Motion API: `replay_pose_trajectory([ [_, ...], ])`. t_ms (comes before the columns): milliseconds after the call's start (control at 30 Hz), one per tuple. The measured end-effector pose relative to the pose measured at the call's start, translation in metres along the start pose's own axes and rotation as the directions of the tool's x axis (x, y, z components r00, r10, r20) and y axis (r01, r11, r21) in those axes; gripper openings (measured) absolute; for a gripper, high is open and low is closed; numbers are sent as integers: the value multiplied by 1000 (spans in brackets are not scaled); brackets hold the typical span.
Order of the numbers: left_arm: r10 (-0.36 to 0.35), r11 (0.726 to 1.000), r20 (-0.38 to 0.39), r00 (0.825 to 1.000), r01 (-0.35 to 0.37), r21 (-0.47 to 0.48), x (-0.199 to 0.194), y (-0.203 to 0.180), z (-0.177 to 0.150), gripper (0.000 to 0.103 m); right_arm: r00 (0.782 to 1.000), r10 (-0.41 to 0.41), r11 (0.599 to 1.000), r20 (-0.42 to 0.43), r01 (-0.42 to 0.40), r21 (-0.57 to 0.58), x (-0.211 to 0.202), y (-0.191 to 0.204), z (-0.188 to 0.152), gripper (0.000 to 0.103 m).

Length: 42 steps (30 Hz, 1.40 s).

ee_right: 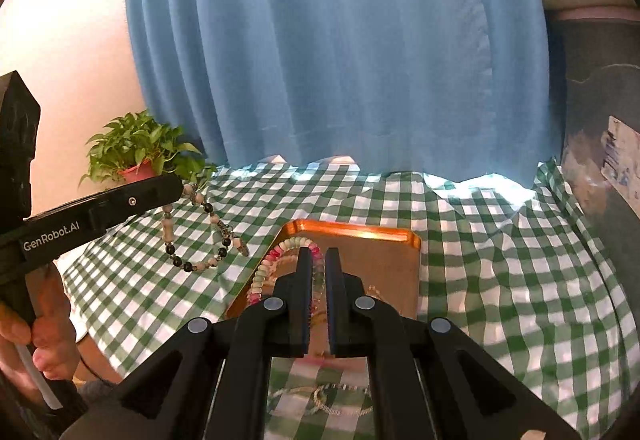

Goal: Organize jewelry
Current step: 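Lift and carry both bead bracelets in the closed tools toward the tray, then lower both held bead bracelets over the tray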

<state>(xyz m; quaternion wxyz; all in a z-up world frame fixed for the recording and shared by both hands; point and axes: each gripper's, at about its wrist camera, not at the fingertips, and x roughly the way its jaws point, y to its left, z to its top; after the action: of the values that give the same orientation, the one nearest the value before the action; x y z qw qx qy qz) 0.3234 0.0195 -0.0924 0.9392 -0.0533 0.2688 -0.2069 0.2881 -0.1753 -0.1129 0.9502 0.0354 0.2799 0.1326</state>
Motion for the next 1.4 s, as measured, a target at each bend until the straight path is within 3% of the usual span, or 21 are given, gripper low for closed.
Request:
replay_pose_trajectory([
  [233, -40, 995, -40, 998, 36, -95, 56, 31, -3, 8, 1000, 10, 1000, -4, -10, 10, 47, -18, 4, 5],
  [433, -65, 986, -131, 989, 43, -161, 115, 44, -24, 8, 999, 3, 999, -54, 0, 43, 91, -38, -13, 5],
  [633, 24, 993, -224, 974, -50, -111, 151, 45, -44, 8, 995, 14, 995, -98, -3, 104, 126, -52, -21, 5],
  [900, 68, 984, -325, 943, -117, -134, 186, 65, -64, 8, 984, -8, 990, -176, 33, 140, 159, -62, -40, 5],
  [1067, 90, 988, -329, 940, -125, -87, 191, 56, -67, 8, 982, -13, 987, -190, 43, 156, 173, -64, -40, 5],
  [1200, 150, 985, -339, 929, -168, -25, 194, 49, -70, 8, 980, -8, 989, -200, 37, 143, 186, -60, -37, 5],
  [1333, 161, 986, -318, 934, -167, 8, 186, 44, -69, 8, 977, -16, 989, -211, 46, 138, 195, -56, -38, 5],
  [1400, 211, 977, -301, 930, -206, 50, 181, 40, -67, 11, 977, -23, 989, -212, 53, 137, 195, -55, -38, 8],
])
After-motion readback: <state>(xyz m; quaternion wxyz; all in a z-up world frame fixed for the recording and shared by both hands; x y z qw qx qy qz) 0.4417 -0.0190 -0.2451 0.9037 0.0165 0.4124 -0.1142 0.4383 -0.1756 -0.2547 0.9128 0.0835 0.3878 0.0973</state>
